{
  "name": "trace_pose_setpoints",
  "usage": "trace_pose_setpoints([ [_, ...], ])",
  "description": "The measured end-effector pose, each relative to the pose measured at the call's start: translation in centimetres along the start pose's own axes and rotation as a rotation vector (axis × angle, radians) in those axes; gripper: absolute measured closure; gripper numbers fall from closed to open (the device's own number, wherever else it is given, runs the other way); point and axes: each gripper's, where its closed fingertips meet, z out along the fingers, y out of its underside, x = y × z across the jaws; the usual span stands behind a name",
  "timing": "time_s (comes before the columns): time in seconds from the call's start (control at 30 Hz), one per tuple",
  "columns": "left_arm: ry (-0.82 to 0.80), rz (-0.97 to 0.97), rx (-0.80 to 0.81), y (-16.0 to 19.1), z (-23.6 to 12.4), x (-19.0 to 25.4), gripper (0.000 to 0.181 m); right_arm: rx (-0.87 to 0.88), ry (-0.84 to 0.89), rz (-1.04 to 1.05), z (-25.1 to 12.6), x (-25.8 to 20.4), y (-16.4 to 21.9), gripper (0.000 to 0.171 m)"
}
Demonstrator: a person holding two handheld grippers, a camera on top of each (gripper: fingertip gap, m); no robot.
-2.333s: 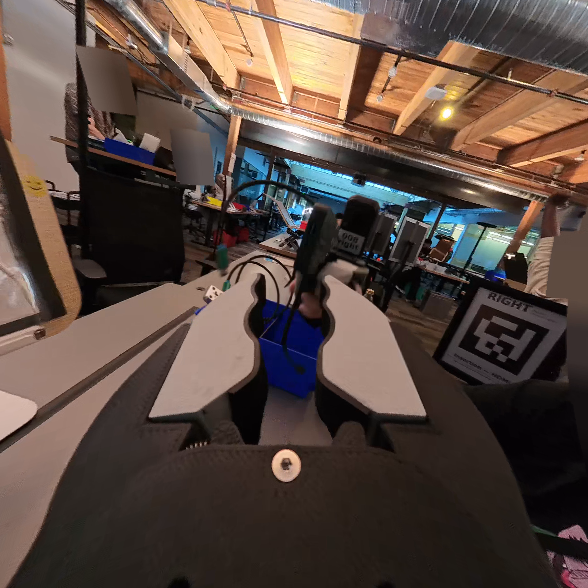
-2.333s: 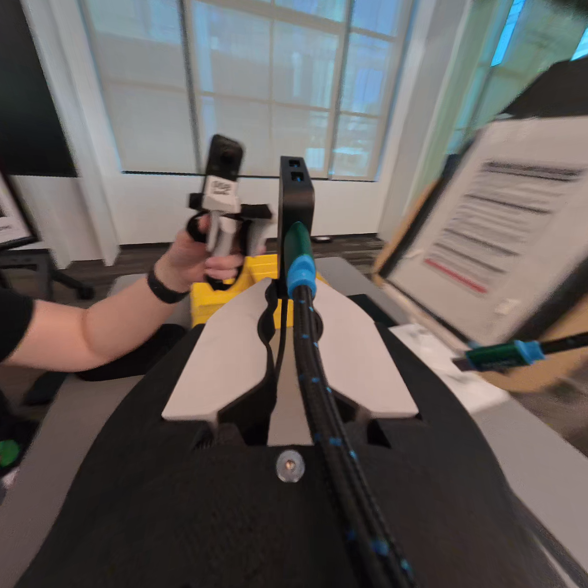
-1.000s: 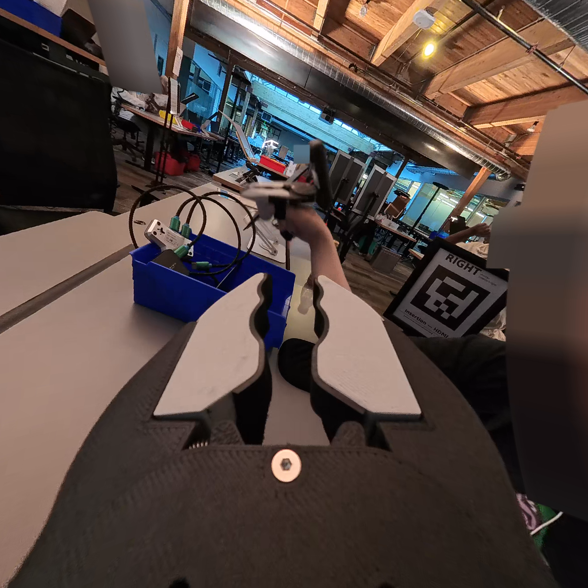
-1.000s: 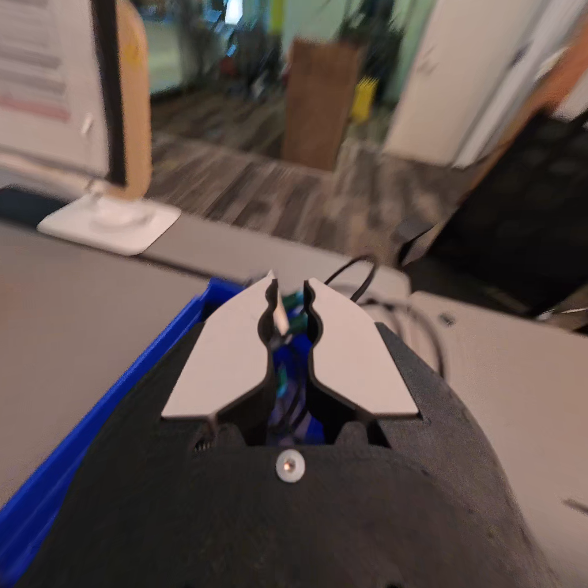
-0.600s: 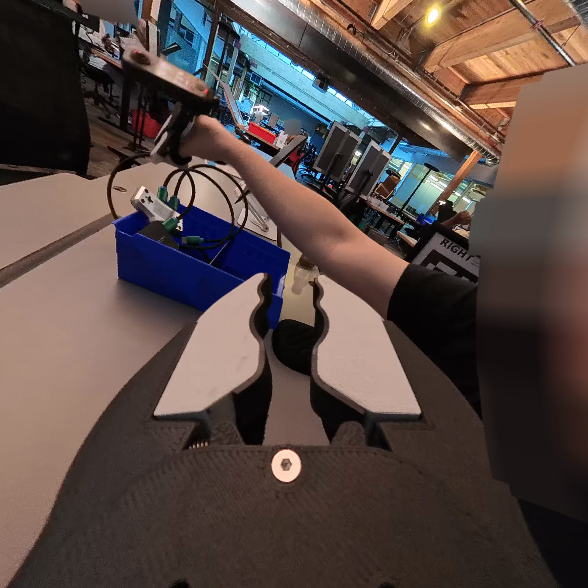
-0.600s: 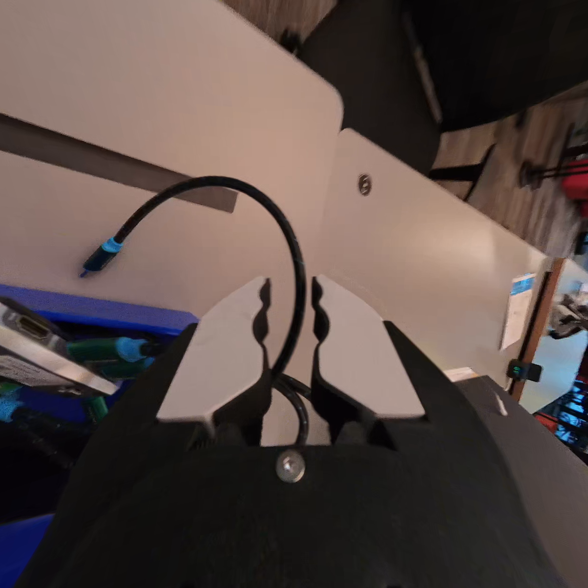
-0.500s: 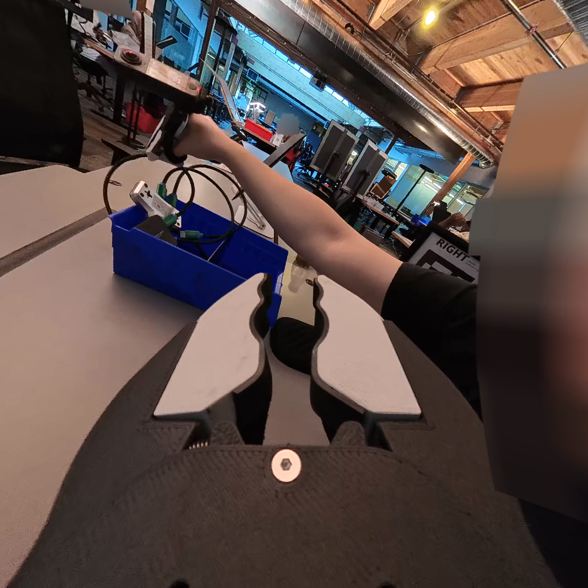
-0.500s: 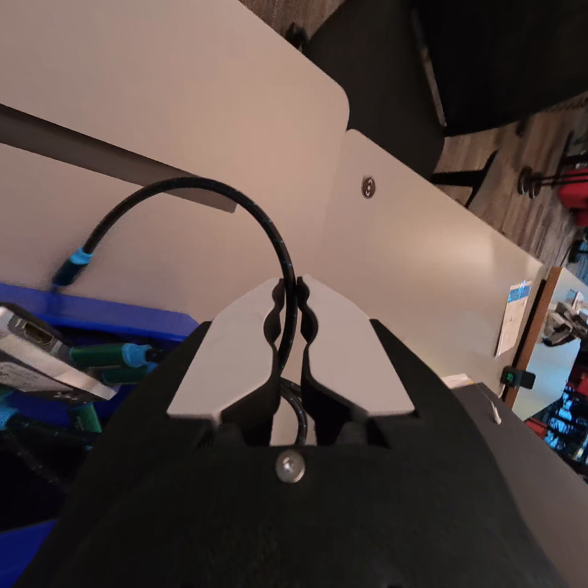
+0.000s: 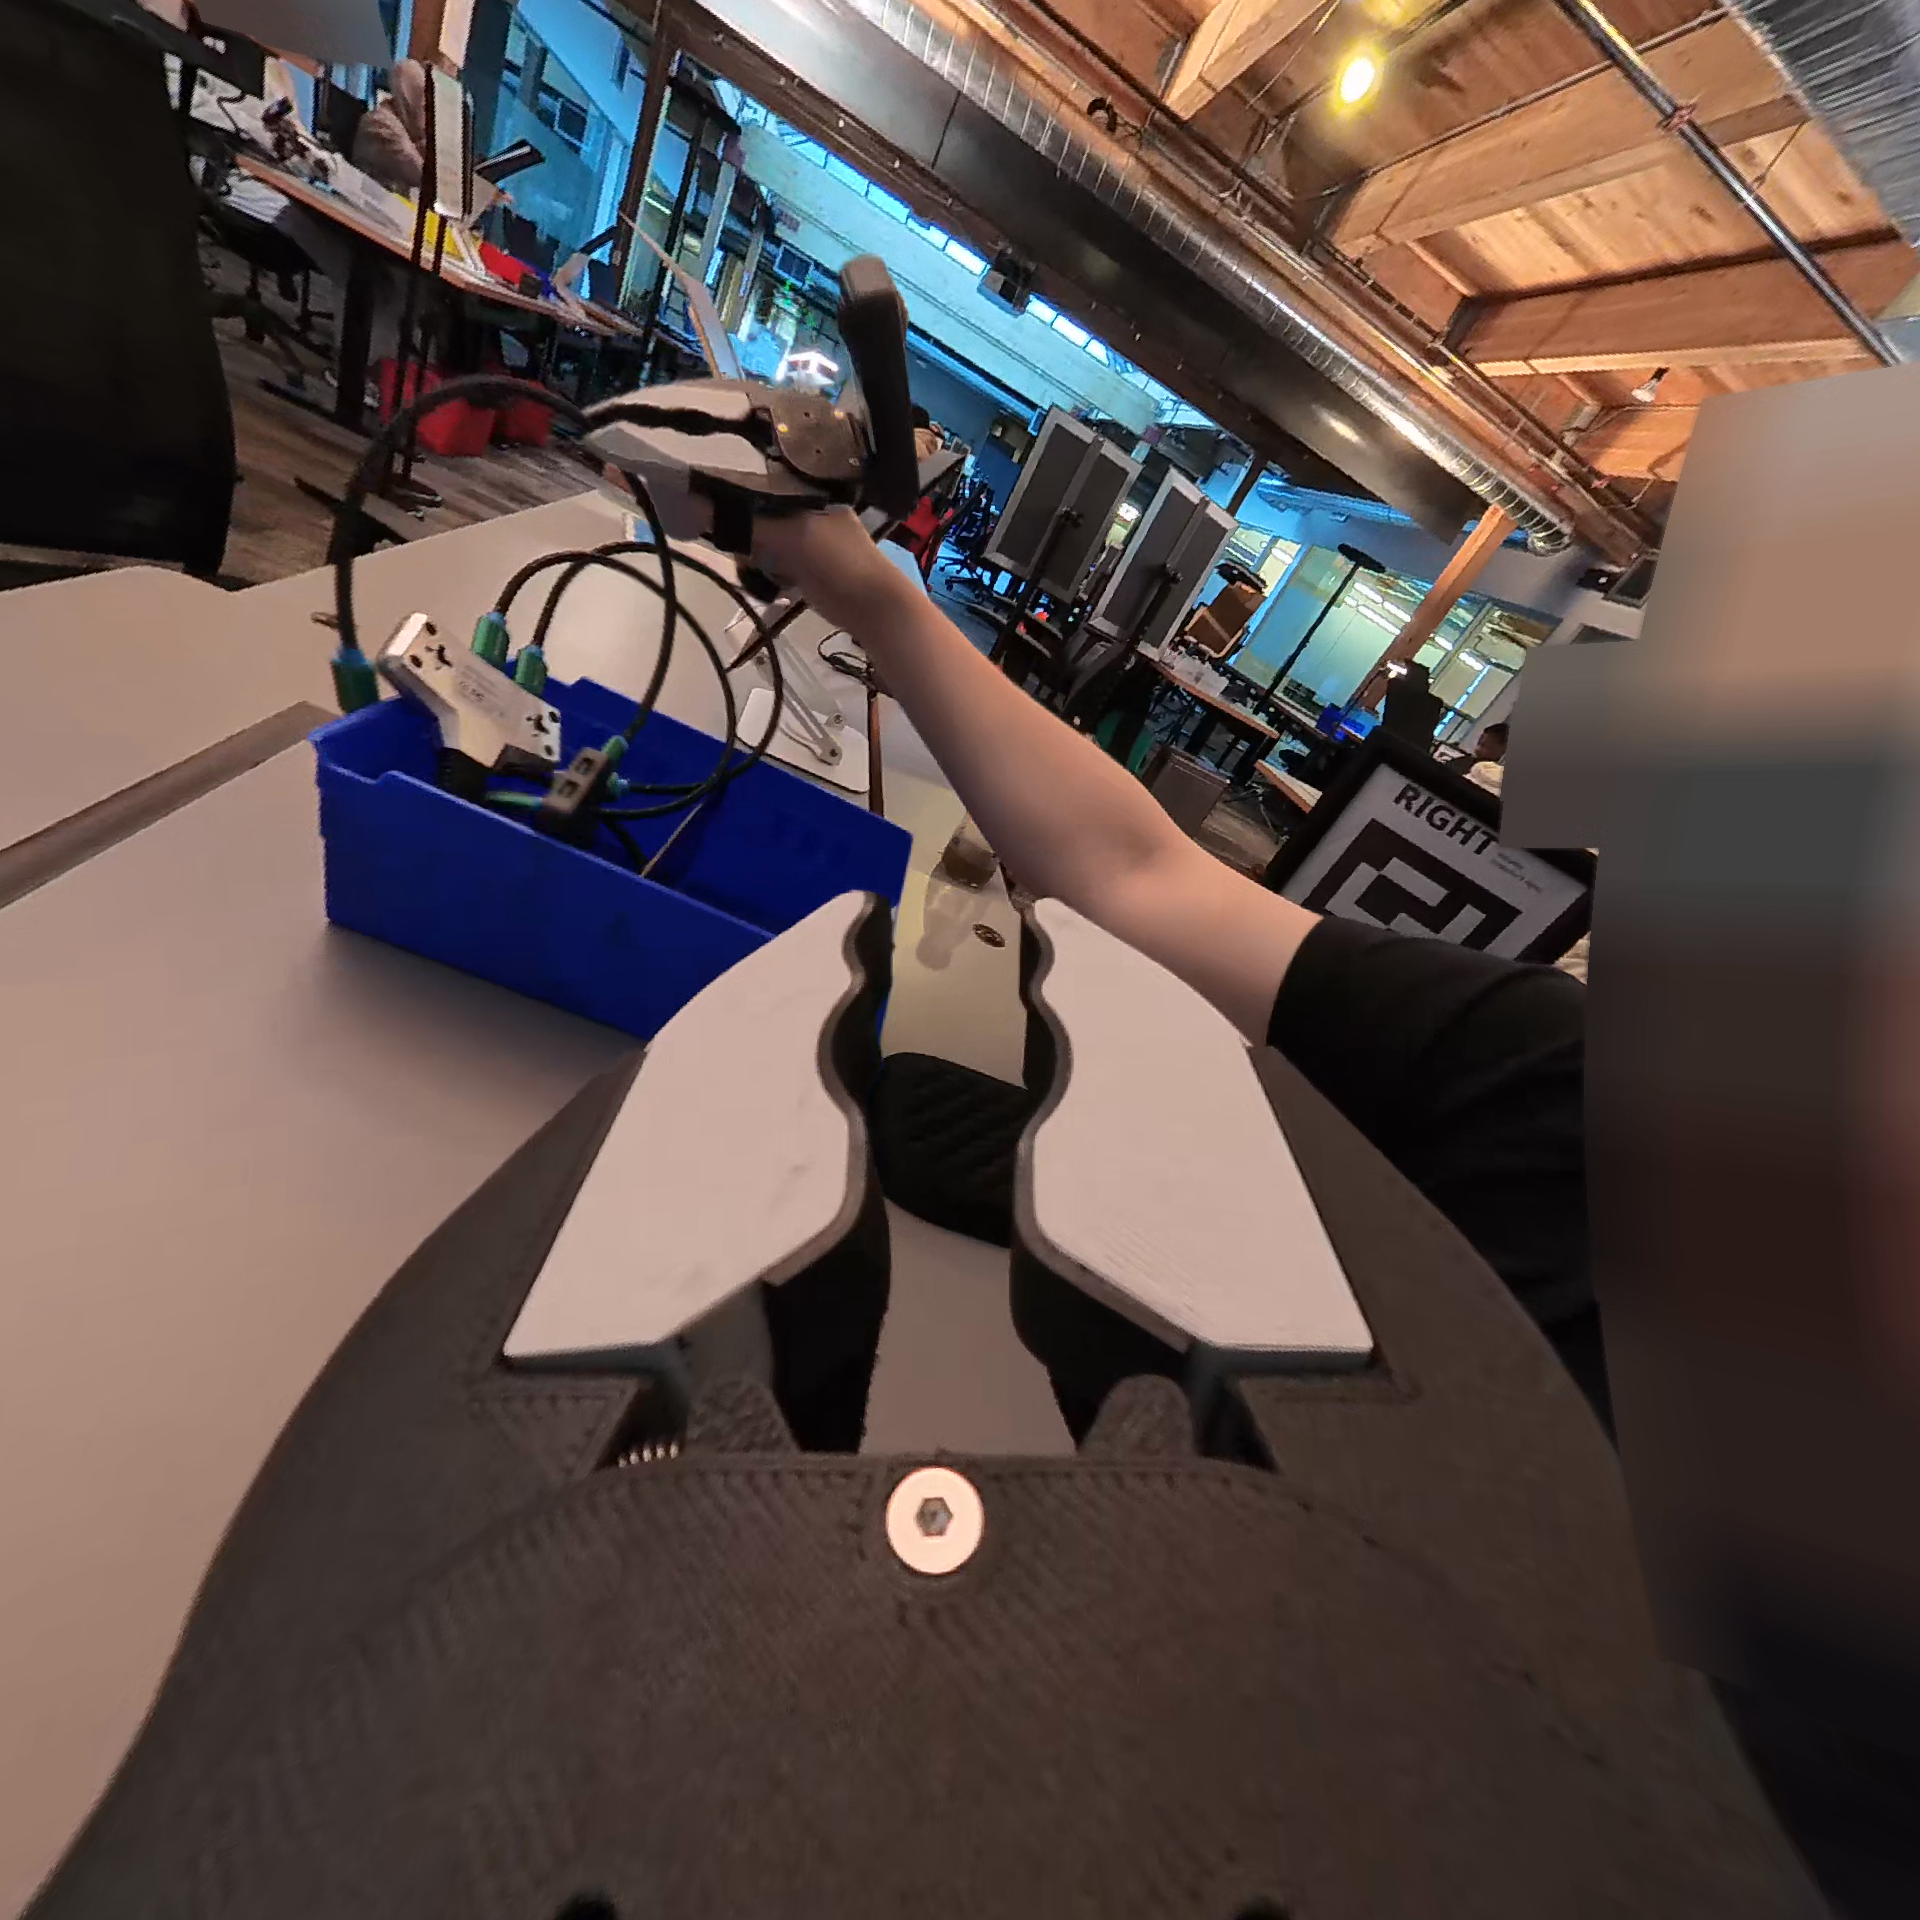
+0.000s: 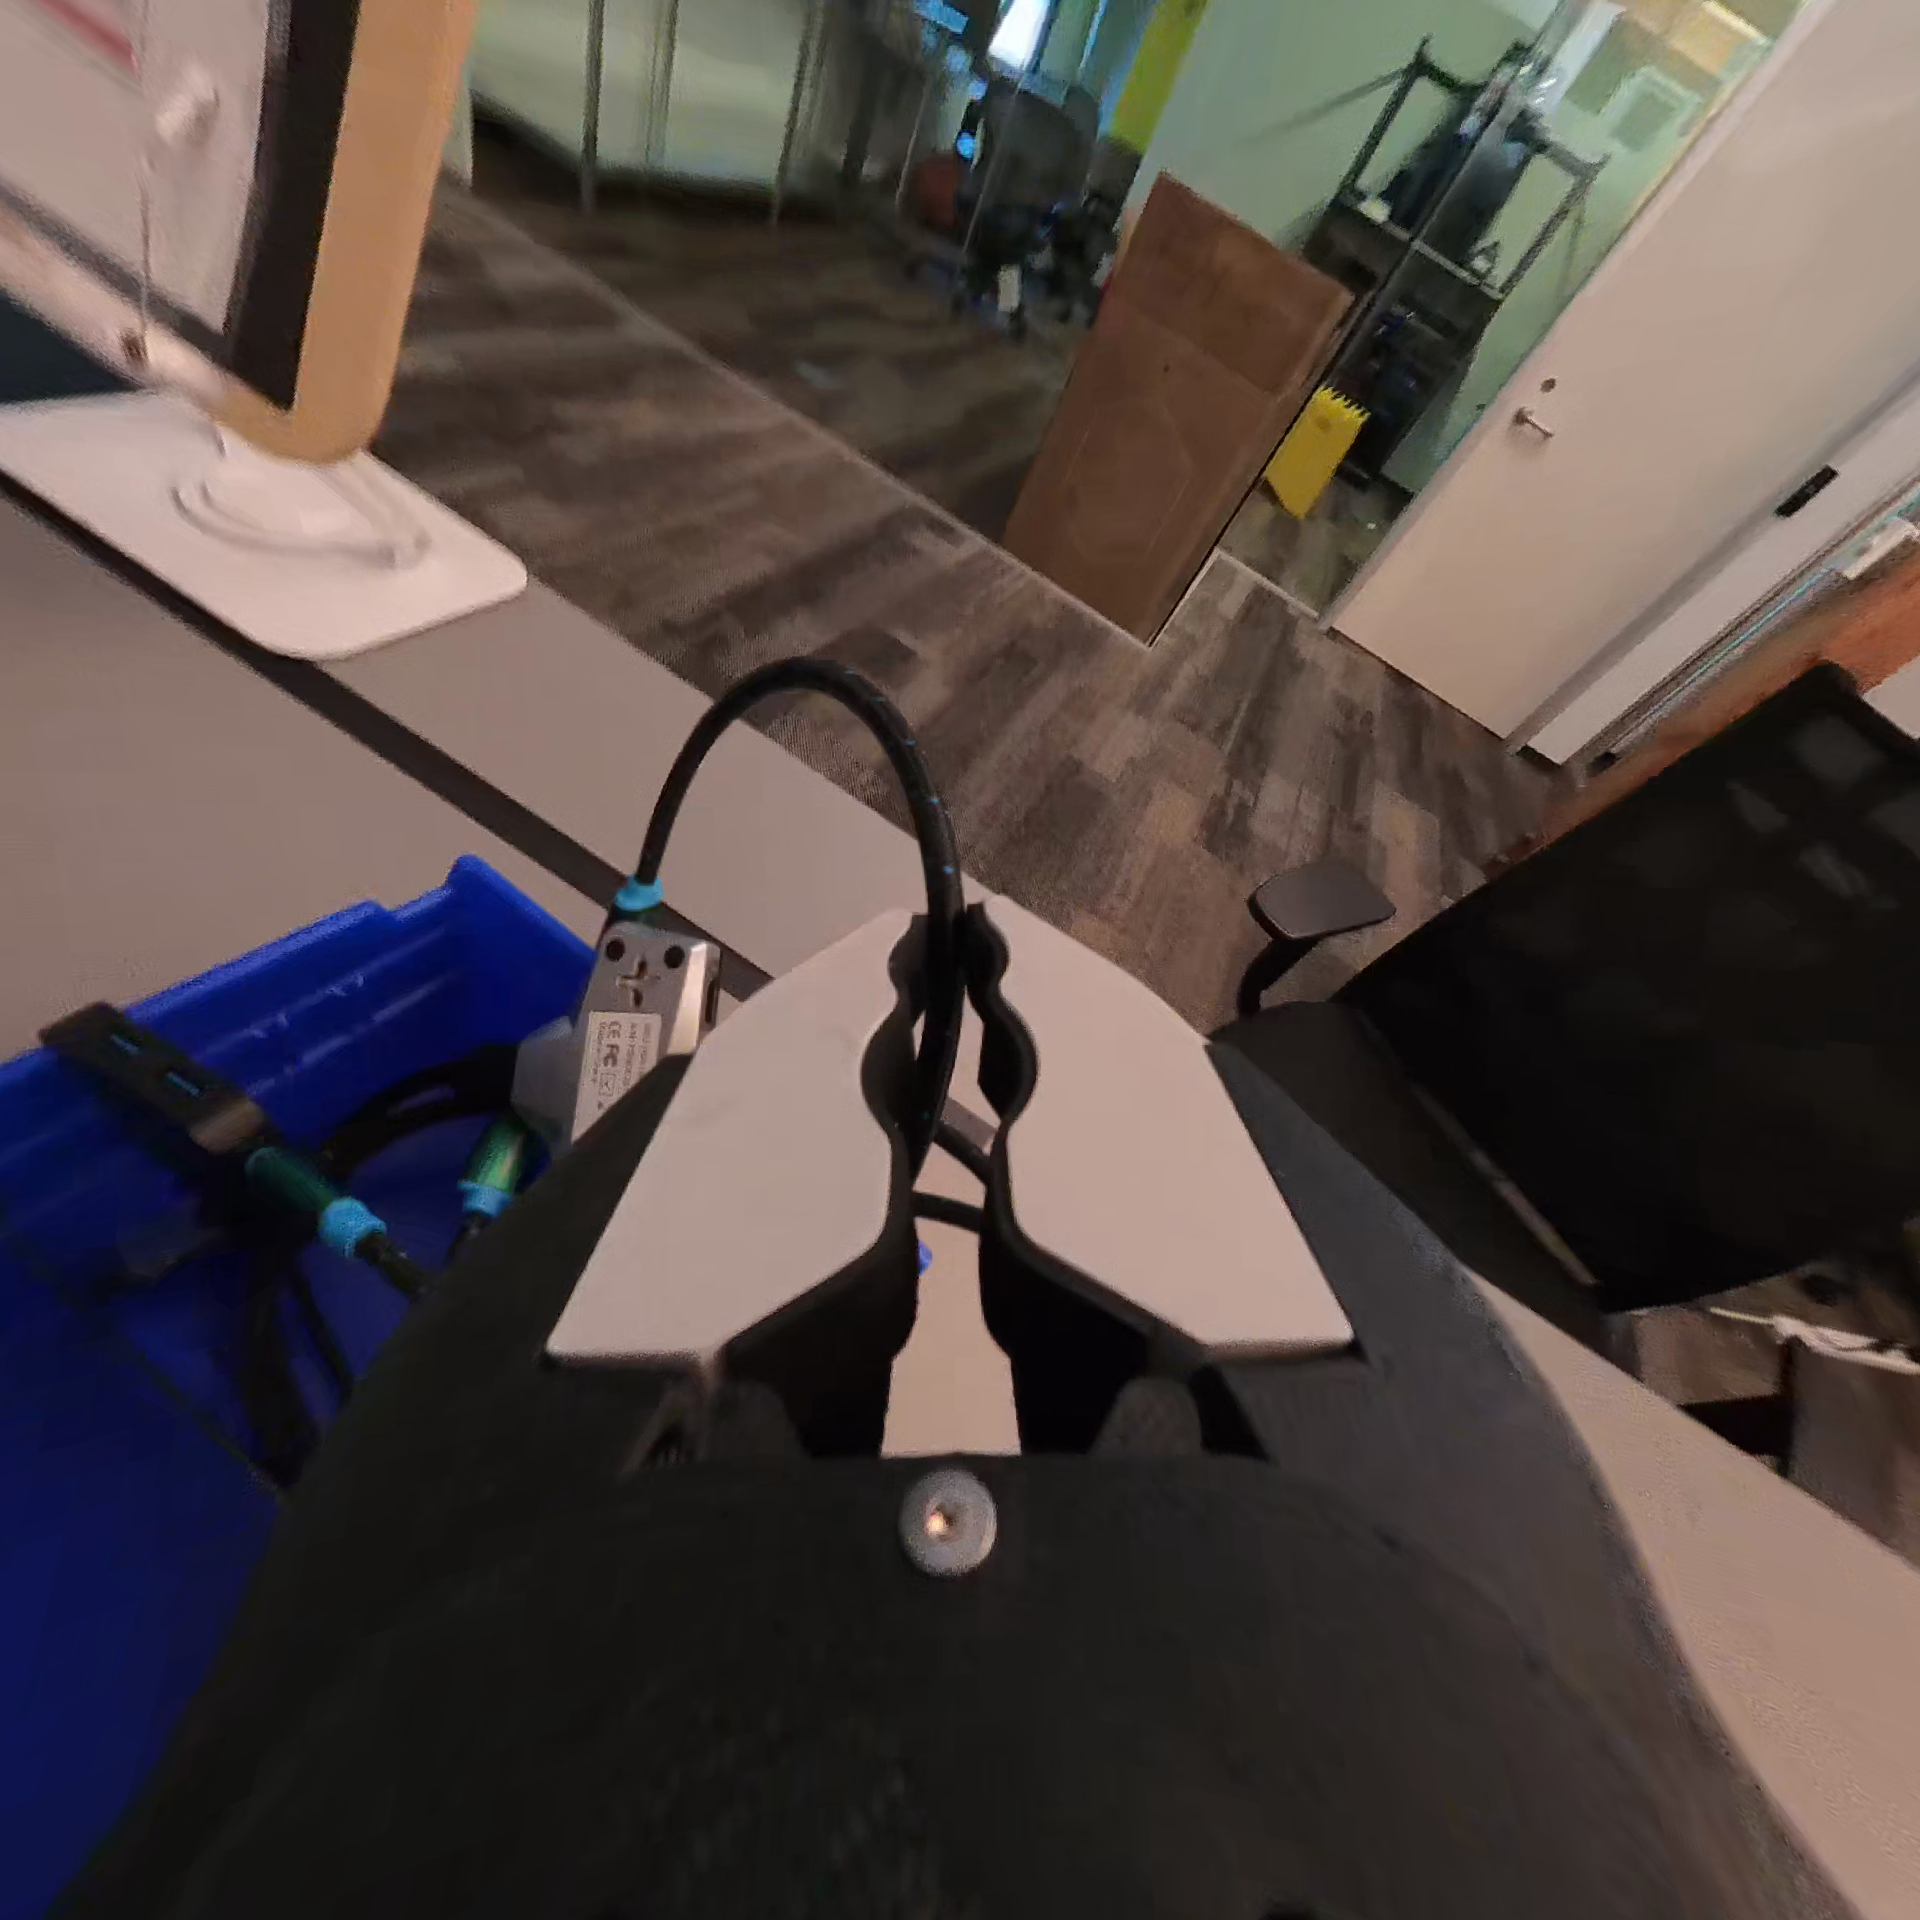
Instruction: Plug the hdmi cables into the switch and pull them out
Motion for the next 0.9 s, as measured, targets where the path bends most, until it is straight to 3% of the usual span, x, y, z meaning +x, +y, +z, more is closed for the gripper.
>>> trace_pose_setpoints([
  [0.17,0.006,0.025,-0.022,0.4,0.6,0.9,0.159,0.103,-0.019,-0.042,-1.1,-1.4,0.2,0.163],
  [0.3,0.017,0.010,-0.030,0.6,0.9,0.9,0.159,0.317,-0.020,0.010,-2.1,-2.2,-1.9,0.163],
  [0.43,0.019,0.005,-0.037,0.9,1.0,0.8,0.159,0.300,-0.040,0.004,-2.1,-2.7,0.2,0.163],
  [0.57,0.019,0.000,-0.037,0.8,1.0,0.6,0.159,0.084,-0.003,-0.094,-1.3,-2.3,3.1,0.163],
  [0.67,0.009,-0.002,-0.039,0.8,0.9,0.4,0.159,-0.029,-0.045,-0.233,-0.6,-3.7,3.1,0.164],
  [0.73,-0.042,-0.006,-0.045,0.7,0.5,-0.3,0.159,-0.062,-0.078,-0.284,0.0,-4.9,2.4,0.149],
  [0.8,-0.192,0.022,-0.072,0.8,-0.4,-2.3,0.159,-0.212,-0.054,-0.315,0.6,-4.7,3.0,0.137],
  [0.9,-0.569,0.166,-0.147,0.7,-3.7,-6.7,0.158,-0.451,0.102,-0.434,0.2,-2.7,3.9,0.125],
])
